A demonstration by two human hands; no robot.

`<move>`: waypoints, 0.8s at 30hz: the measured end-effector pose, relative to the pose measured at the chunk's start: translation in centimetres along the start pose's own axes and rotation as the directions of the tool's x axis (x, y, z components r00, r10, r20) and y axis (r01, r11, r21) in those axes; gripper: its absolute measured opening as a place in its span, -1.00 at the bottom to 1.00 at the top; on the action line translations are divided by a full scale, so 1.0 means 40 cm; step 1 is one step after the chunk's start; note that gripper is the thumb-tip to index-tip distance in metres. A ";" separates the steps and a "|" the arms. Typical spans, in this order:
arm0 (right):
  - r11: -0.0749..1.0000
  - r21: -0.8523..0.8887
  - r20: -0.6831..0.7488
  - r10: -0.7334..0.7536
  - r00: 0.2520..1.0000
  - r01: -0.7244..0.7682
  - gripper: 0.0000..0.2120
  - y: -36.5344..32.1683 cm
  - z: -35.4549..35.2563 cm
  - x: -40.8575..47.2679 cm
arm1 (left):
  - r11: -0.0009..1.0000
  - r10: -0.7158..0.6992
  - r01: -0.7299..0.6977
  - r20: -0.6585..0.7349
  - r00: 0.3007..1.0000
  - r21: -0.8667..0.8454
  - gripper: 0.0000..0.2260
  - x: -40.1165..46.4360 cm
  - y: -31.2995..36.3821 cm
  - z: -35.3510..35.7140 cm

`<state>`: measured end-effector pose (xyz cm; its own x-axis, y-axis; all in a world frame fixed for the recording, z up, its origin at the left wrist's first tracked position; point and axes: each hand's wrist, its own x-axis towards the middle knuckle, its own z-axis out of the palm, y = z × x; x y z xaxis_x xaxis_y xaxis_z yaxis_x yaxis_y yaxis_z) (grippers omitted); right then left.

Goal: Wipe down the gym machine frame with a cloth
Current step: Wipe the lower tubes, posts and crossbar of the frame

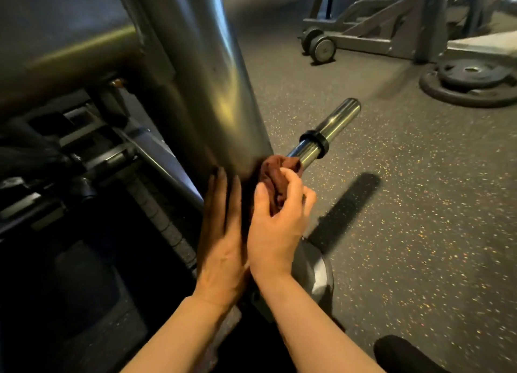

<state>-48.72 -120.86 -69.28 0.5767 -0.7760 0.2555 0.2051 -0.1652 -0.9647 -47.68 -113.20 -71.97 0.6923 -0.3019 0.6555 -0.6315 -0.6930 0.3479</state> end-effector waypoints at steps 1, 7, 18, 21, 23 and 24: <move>0.997 0.010 0.025 -0.082 0.996 0.081 -0.67 -0.016 0.002 -0.009 | 1.000 -0.017 0.017 -0.003 1.000 -0.004 -0.47 0.030 -0.004 -0.011; 0.993 -0.106 0.113 -0.034 0.993 0.046 -0.52 0.047 -0.027 -0.091 | 0.972 0.113 -0.121 0.053 0.992 0.203 -0.42 0.068 -0.017 -0.047; 0.916 -0.145 0.210 -0.341 0.916 0.374 -0.71 -0.057 0.000 0.025 | 0.929 0.083 -0.141 0.177 0.981 0.342 -0.49 0.093 -0.007 -0.097; 0.922 -0.240 0.287 -0.231 0.930 0.303 -0.70 -0.034 -0.034 -0.011 | 0.962 0.049 -0.108 0.232 0.971 0.249 -0.45 0.082 0.008 -0.125; 0.925 -0.299 0.331 -0.129 0.935 0.233 -0.69 -0.055 -0.040 -0.011 | 0.980 0.040 -0.084 0.234 0.972 0.183 -0.43 0.079 0.018 -0.153; 0.925 -0.282 0.331 -0.155 0.931 0.255 -0.68 -0.080 -0.033 0.005 | 0.986 0.041 -0.074 0.212 0.976 0.150 -0.41 0.084 0.025 -0.167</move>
<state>-50.31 -121.27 -66.24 0.7668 -0.4950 0.4087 0.1134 -0.5223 -0.8452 -48.33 -110.54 -64.92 0.7240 -0.4620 0.5123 -0.6217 -0.7588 0.1942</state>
